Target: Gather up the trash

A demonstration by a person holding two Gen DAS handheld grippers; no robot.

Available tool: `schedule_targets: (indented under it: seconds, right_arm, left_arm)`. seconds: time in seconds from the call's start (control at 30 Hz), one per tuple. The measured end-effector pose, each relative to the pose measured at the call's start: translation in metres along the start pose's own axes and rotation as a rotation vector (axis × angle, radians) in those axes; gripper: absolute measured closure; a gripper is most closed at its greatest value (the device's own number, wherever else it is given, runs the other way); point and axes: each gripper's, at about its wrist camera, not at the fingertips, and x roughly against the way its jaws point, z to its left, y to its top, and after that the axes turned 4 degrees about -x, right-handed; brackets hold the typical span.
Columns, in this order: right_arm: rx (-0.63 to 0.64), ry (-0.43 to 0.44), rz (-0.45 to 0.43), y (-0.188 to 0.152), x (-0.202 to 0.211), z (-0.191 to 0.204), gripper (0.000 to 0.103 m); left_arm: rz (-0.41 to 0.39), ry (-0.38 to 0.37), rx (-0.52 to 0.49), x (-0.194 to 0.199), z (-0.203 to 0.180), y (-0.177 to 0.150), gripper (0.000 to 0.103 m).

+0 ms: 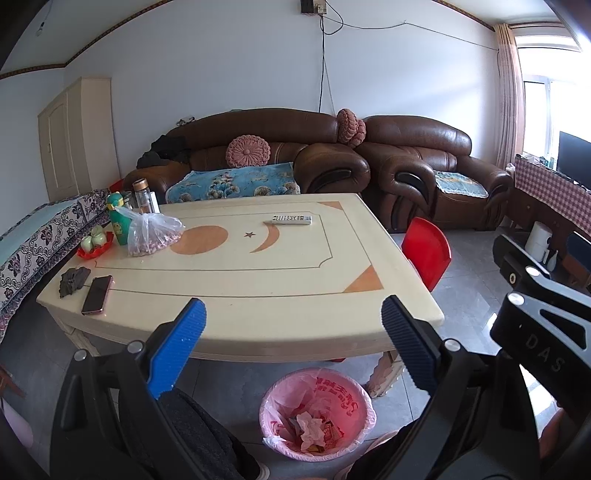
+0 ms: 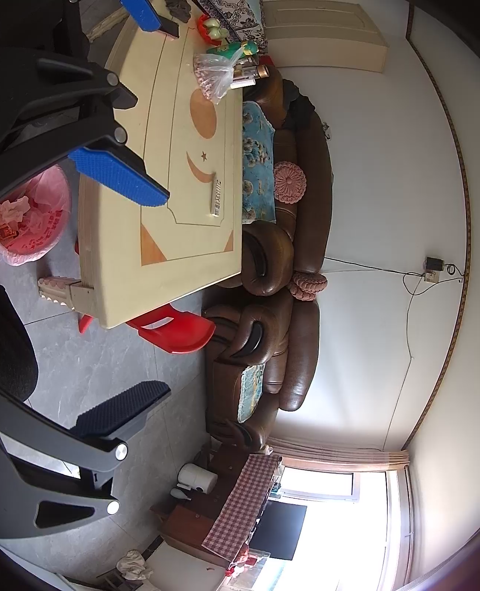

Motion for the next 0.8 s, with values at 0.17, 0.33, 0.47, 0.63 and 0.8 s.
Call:
schedule_targets:
  seconds: [0.17, 0.33, 0.47, 0.63, 0.8]
  right_arm:
    - [0.003, -0.001, -0.002, 0.0003, -0.0021, -0.0015, 0.01]
    - [0.005, 0.0, -0.001, 0.0005, -0.0031, -0.0011, 0.01]
    - [0.005, -0.001, -0.002, 0.0005, -0.0028, -0.0012, 0.01]
    - [0.005, 0.002, -0.001, 0.0013, -0.0036, -0.0012, 0.01]
    - [0.007, 0.001, -0.003, 0.0002, -0.004, -0.0024, 0.01]
  left_arm:
    - [-0.002, 0.002, 0.005, -0.0006, 0.0009, -0.0007, 0.009]
    - [-0.007, 0.008, -0.007, -0.0004, -0.0034, -0.0006, 0.009]
    - [-0.003, -0.001, -0.011, 0.0, -0.0068, -0.0009, 0.009]
    - [0.018, -0.015, -0.011, -0.0017, -0.0075, 0.0005, 0.009]
    - [0.037, -0.02, -0.003, -0.0037, -0.0071, 0.0007, 0.009]
